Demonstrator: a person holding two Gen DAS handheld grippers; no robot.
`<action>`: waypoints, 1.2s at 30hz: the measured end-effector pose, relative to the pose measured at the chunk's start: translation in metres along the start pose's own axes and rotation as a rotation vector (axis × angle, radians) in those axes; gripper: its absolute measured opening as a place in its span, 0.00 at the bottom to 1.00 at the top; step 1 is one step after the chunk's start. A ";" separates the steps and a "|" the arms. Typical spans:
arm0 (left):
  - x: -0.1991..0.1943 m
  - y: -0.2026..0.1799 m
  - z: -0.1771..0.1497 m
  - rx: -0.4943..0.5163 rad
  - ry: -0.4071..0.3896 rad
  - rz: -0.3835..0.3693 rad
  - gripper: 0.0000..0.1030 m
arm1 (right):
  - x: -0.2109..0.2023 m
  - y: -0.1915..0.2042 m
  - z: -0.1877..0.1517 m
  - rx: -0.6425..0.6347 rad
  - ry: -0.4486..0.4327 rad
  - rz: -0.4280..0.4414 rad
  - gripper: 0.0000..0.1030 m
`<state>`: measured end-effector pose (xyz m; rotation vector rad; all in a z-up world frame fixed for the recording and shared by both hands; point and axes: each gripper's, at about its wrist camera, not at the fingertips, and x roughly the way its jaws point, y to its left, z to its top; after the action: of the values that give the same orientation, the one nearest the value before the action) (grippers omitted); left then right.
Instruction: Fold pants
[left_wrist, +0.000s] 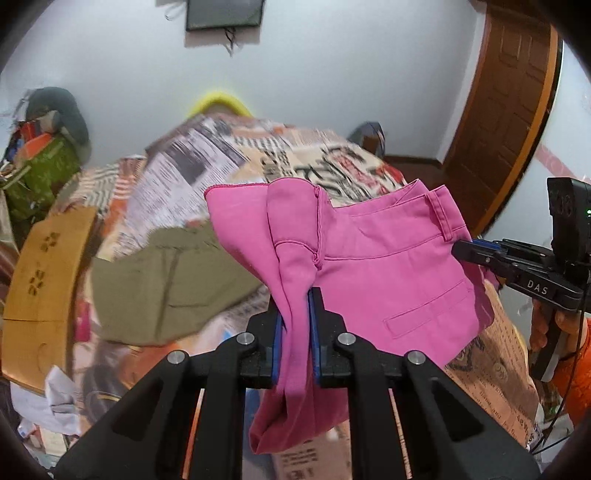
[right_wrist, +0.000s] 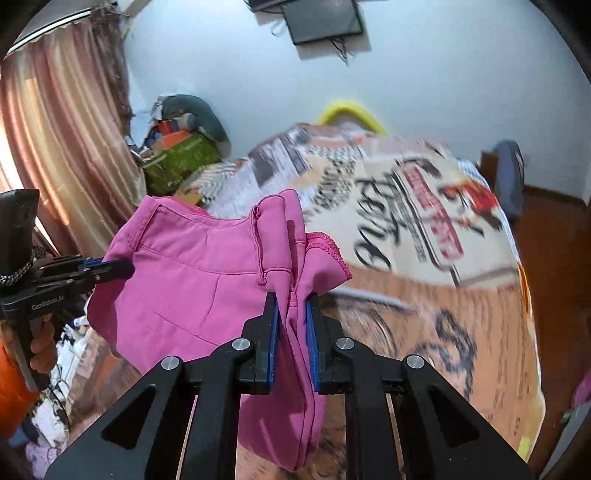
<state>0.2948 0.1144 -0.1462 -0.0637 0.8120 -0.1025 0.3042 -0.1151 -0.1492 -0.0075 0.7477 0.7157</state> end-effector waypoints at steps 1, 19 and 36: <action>-0.004 0.005 0.003 -0.003 -0.011 0.008 0.12 | 0.002 0.005 0.005 -0.009 -0.006 0.005 0.12; 0.021 0.139 0.033 -0.121 -0.054 0.136 0.12 | 0.133 0.070 0.080 -0.083 0.005 0.066 0.12; 0.183 0.247 -0.027 -0.244 0.171 0.208 0.08 | 0.271 0.053 0.058 -0.135 0.264 -0.029 0.15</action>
<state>0.4162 0.3376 -0.3204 -0.2026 0.9944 0.1906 0.4464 0.1007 -0.2622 -0.2391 0.9477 0.7446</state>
